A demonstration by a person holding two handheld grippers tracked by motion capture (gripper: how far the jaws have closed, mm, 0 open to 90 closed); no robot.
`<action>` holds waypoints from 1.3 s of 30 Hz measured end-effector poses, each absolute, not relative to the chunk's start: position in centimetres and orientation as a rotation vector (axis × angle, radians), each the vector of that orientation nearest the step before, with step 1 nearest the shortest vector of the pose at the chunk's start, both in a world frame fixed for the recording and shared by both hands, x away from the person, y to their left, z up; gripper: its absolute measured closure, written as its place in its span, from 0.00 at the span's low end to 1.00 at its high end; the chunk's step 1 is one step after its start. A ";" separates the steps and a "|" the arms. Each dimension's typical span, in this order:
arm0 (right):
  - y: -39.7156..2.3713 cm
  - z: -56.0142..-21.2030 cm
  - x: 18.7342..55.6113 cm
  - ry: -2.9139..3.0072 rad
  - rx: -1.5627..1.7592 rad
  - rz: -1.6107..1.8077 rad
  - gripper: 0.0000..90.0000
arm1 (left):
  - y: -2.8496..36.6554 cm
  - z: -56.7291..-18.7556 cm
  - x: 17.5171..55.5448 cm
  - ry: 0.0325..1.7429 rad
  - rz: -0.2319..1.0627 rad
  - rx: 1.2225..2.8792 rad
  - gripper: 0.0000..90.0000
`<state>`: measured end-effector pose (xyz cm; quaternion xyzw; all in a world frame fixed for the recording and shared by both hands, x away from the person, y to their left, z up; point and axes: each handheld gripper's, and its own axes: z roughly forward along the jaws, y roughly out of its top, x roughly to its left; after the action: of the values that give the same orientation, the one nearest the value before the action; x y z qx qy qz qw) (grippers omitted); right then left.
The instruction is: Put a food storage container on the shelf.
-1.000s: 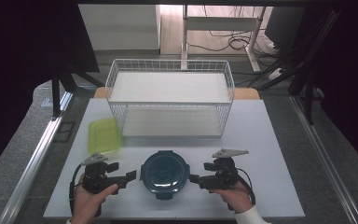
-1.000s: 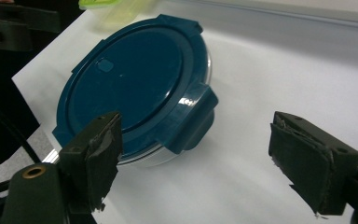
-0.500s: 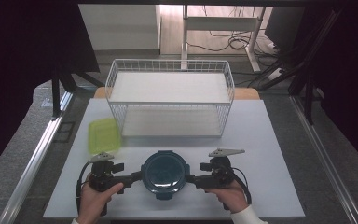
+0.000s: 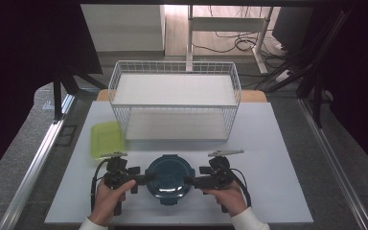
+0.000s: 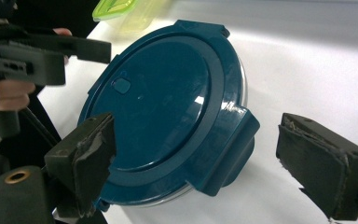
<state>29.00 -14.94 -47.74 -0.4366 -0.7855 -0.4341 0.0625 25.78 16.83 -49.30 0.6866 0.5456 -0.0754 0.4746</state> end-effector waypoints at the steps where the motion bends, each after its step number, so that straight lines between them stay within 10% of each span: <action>1: -14.9 -47.9 29.2 -2.348 -1.328 -1.308 0.13 | 16.8 -49.5 25.9 1.334 -0.200 1.673 0.07; 39: -13.6 -51.1 30.0 -2.151 -1.368 -1.185 0.23 | 16.2 -53.1 26.3 1.377 -0.434 1.607 0.21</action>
<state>30.00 -13.60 -51.11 -0.4800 -0.7548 -0.4158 0.1642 26.28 16.24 -53.11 0.6560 0.5623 -0.1772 0.4712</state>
